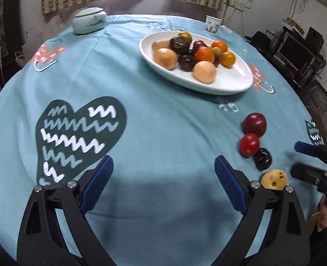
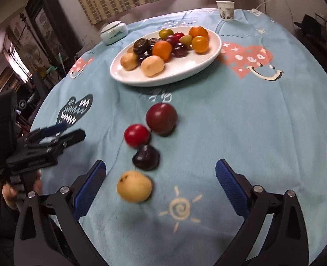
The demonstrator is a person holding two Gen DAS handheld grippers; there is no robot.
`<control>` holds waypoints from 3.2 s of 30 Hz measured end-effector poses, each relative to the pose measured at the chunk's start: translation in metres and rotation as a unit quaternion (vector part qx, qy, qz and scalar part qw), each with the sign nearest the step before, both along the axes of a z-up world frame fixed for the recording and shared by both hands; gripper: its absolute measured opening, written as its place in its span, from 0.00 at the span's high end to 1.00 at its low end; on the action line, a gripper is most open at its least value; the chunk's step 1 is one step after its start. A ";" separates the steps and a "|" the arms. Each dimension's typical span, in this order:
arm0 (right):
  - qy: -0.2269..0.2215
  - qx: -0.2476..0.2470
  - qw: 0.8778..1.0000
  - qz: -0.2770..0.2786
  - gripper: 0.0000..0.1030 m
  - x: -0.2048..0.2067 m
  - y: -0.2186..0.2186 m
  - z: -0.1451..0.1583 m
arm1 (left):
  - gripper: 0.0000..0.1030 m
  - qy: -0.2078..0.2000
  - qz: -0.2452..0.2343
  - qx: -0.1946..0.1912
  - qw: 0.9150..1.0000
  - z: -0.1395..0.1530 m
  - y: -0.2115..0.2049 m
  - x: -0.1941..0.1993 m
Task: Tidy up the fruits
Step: 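Move both open tools back toward the remaining fruits on the cloth, then grasp a red plum with the left tool while the right tool grasps a yellow pear, then carry red plum and yellow pear onto the plate and release both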
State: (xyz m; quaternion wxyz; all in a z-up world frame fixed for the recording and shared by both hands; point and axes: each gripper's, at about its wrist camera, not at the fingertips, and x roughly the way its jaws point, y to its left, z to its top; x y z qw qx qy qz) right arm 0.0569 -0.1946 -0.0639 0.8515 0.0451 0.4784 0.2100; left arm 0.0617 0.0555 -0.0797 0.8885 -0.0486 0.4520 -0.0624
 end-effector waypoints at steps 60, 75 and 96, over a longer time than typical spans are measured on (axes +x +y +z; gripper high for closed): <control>0.023 0.017 0.999 -0.025 0.62 -0.020 -0.021 -0.017 | 0.71 0.015 -0.147 0.016 0.989 -0.011 -0.122 0.026; 0.012 0.029 0.999 -0.017 0.62 0.000 -0.007 0.002 | 0.71 -0.017 -0.103 -0.043 0.994 0.029 -0.062 0.013; -0.016 -0.029 0.999 -0.016 0.61 0.178 0.038 0.017 | 0.71 -0.025 -0.072 0.003 0.997 0.053 -0.044 0.152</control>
